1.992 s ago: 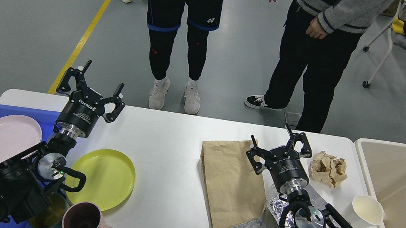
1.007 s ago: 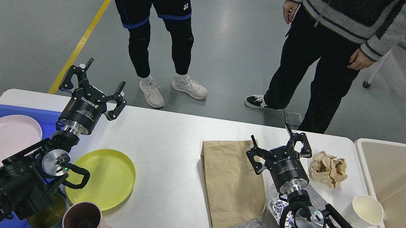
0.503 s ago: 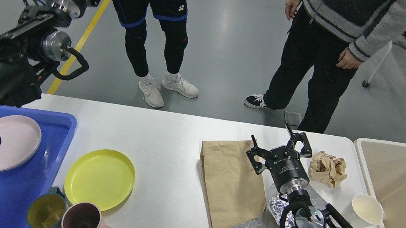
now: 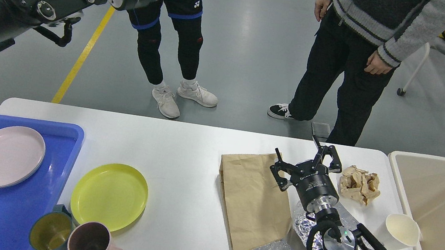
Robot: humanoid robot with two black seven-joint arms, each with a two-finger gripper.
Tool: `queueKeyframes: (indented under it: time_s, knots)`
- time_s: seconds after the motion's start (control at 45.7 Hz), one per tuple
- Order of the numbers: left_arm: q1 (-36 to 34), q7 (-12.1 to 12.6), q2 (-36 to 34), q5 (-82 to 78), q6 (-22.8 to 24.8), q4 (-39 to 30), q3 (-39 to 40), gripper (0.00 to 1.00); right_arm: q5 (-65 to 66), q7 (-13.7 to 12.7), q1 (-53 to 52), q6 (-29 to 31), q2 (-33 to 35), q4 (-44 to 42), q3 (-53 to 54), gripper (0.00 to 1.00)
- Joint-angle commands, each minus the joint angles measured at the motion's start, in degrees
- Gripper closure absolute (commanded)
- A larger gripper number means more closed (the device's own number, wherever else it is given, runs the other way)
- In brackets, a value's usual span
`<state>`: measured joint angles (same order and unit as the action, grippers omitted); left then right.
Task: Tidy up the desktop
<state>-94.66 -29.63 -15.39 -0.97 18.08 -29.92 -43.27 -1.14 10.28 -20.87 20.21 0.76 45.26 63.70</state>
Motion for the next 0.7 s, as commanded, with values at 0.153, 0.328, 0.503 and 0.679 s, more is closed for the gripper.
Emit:
queueKeyframes:
  time_s: [0.153,0.328,0.503,0.679]
  knots:
    - [-17.7,0.0,3.2,0.0,21.8,-21.3,-31.8,0.0,0.0,0.0,0.0,0.0,0.0,0.0,0.0,0.0]
    - [-24.8,0.0,5.8,0.1,23.8,-34.4,-36.0,0.0,0.0,0.0,-0.1,0.0,0.0,0.0,0.0,0.0]
    - [-30.9,-0.1,13.6,0.1,23.9,-35.8,-36.4,0.0,0.0,0.0,-0.1,0.0,0.0,0.0,-0.1,0.0]
    - [-31.6,-0.1,17.1,0.2,23.9,-35.8,-36.4,0.0,0.0,0.0,-0.1,0.0,0.0,0.0,0.0,0.0]
